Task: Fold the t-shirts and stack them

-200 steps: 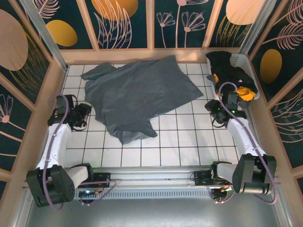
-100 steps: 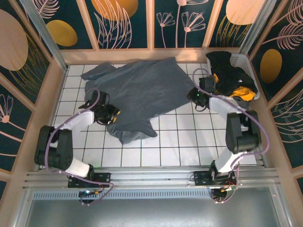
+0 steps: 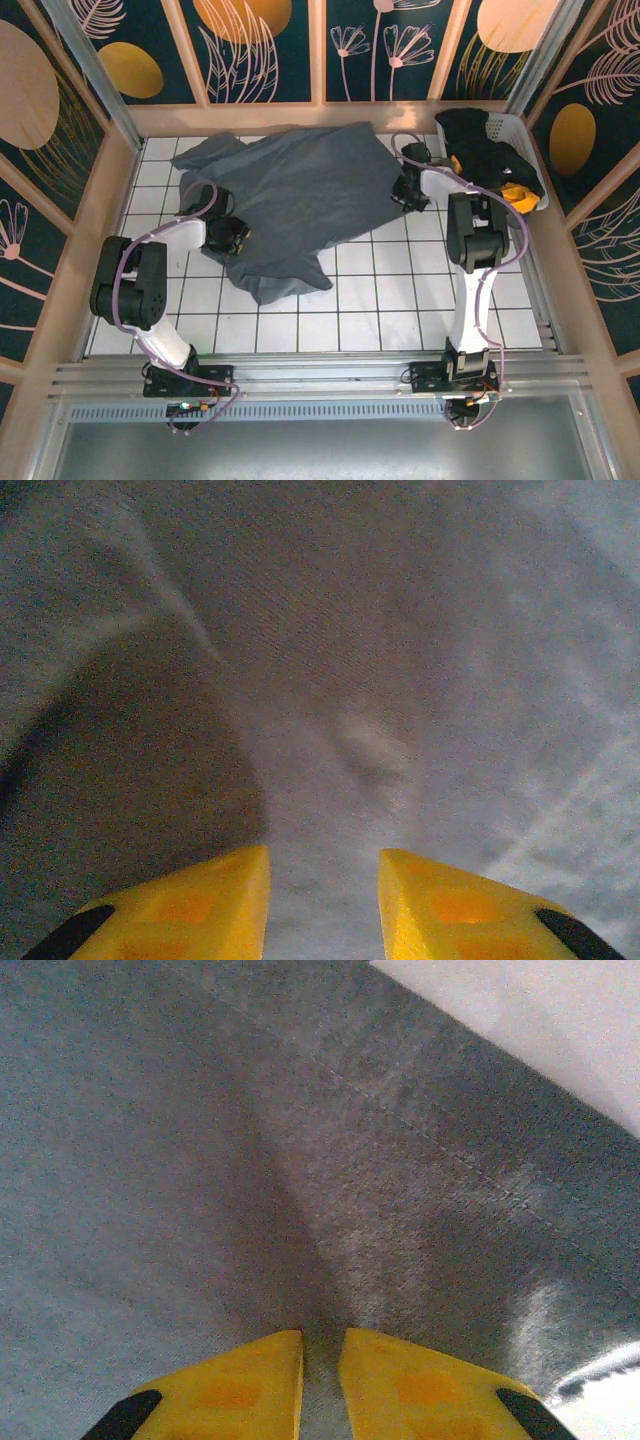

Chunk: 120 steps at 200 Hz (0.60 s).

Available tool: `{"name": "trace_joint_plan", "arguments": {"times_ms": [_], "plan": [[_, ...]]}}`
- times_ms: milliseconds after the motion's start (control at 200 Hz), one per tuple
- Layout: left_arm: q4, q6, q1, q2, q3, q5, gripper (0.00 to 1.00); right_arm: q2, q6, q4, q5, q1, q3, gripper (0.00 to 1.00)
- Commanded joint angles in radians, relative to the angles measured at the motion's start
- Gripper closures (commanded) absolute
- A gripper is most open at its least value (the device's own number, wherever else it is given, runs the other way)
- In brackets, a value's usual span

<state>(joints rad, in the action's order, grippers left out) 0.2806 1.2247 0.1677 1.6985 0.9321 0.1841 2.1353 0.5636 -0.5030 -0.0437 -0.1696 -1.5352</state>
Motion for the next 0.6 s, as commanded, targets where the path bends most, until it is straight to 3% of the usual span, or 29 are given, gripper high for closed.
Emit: {"name": "trace_joint_plan", "arguments": {"times_ms": [0,190,320,480,596], "plan": [[0.066,-0.059,-0.034,-0.033,-0.047,-0.012,0.66,-0.070,0.043,-0.217,-0.058,0.014,0.194,0.82],[0.147,-0.152,-0.064,-0.033,-0.043,-0.035,0.66,-0.332,0.119,-0.196,-0.043,0.007,0.551,0.84],[0.186,-0.201,-0.093,-0.018,-0.029,-0.068,0.66,-0.479,0.171,-0.150,0.036,0.001,0.739,0.84],[0.226,-0.271,-0.134,0.009,0.033,-0.131,0.66,-0.536,0.194,-0.120,0.128,-0.026,0.759,0.81],[0.247,-0.319,-0.152,0.067,0.117,-0.165,0.64,-0.554,0.209,-0.141,0.105,-0.048,0.698,0.75]]}}
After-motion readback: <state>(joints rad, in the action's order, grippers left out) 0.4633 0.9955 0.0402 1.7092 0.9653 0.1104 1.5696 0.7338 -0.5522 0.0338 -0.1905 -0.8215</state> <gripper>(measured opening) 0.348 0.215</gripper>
